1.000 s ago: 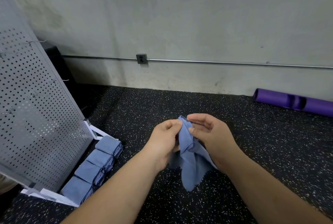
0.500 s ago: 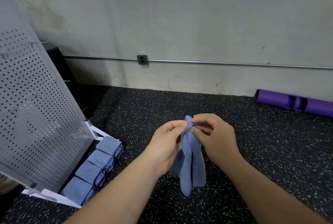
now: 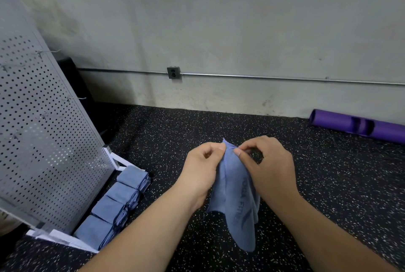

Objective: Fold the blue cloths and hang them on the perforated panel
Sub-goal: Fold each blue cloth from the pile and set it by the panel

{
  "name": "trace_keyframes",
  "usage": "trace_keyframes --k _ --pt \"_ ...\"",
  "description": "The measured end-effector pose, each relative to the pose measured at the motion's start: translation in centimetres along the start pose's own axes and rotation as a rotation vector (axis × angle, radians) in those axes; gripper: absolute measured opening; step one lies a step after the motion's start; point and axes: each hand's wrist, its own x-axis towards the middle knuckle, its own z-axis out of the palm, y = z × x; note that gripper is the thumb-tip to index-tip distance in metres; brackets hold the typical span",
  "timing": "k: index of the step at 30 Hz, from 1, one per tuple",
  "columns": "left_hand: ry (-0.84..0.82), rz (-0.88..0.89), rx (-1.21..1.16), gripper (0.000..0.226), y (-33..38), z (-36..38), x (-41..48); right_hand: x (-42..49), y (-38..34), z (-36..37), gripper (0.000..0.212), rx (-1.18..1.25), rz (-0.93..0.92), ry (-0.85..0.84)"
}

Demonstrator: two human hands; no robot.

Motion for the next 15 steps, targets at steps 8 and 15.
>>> trace_keyframes --k 8,15 --pt "0.005 0.023 0.005 0.018 0.17 -0.02 -0.38 0.12 -0.77 0.12 0.014 0.22 0.049 -0.006" --pt "-0.052 0.046 -0.038 0.014 0.31 0.24 -0.81 0.06 -0.42 0.62 0.015 0.225 0.106 -0.026"
